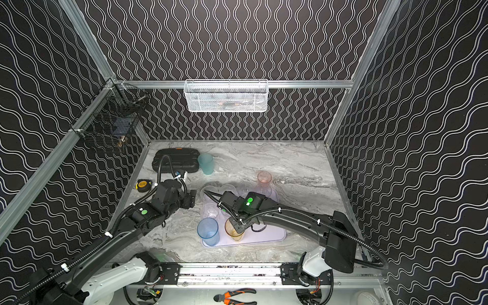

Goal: Place the glasses into the tray
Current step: Place the glass on the tray.

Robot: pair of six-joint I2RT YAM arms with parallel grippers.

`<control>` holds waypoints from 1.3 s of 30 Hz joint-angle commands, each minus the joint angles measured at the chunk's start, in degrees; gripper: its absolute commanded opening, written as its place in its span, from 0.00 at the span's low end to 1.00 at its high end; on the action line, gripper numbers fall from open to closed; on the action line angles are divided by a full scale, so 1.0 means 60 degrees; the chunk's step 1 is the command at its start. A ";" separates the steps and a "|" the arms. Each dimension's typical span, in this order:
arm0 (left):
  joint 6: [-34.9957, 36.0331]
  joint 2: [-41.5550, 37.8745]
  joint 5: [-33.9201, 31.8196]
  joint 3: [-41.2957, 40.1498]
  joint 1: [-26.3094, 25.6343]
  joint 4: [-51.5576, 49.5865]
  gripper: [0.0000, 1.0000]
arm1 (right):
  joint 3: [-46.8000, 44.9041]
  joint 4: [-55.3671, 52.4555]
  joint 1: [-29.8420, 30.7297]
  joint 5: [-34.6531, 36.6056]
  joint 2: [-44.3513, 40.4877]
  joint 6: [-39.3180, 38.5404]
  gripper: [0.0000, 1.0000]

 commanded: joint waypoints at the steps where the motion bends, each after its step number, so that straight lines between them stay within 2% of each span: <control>1: -0.0080 0.0039 0.0064 -0.0022 0.0001 0.0311 0.80 | -0.0099 0.0534 0.0015 -0.0001 0.0072 0.0163 0.00; 9: 0.0008 0.0065 0.0029 -0.0008 0.0008 0.0330 0.81 | -0.0013 0.0341 0.0021 -0.0016 0.0278 0.0106 0.01; 14: 0.0055 0.0101 -0.0001 0.0049 -0.0002 0.0348 0.81 | 0.0531 -0.0052 0.0014 -0.0399 0.0295 0.0027 0.22; 19: 0.0125 0.0187 -0.0004 0.0123 0.0000 0.0370 0.81 | 0.1333 -0.0624 -0.0012 -0.0217 0.0220 -0.0225 0.30; 21: 0.0101 0.0220 -0.0105 0.0207 -0.0005 0.0363 0.81 | 0.2110 -0.1133 -0.0135 -0.0089 0.0332 -0.0401 0.35; 24: -0.0238 0.0237 -0.0268 0.0400 0.0007 0.0442 0.81 | 0.3275 -0.1415 -0.0536 -0.0013 0.0488 -0.0674 0.40; 28: -0.0694 0.0667 -0.0194 0.0893 0.0135 0.0545 0.81 | 0.3992 -0.0360 -0.1863 -0.0837 0.0601 -0.1137 0.42; 30: -0.0724 0.1167 0.0204 0.1281 0.0398 0.0611 0.81 | 0.3918 0.0512 -0.2603 -0.1129 0.0701 -0.1224 0.42; 33: -0.0895 0.2162 0.1681 0.1954 0.1387 0.0753 0.80 | 0.3536 0.1851 -0.3450 -0.1381 0.0953 -0.1139 0.43; 35: -0.1180 0.2805 0.2570 0.2269 0.2107 0.1052 0.80 | 0.3376 0.2484 -0.3745 -0.1284 0.1207 -0.1072 0.43; 39: -0.1734 0.4426 0.3383 0.3316 0.2979 0.1475 0.79 | 0.3126 0.3365 -0.4349 -0.1654 0.1594 -0.0799 0.44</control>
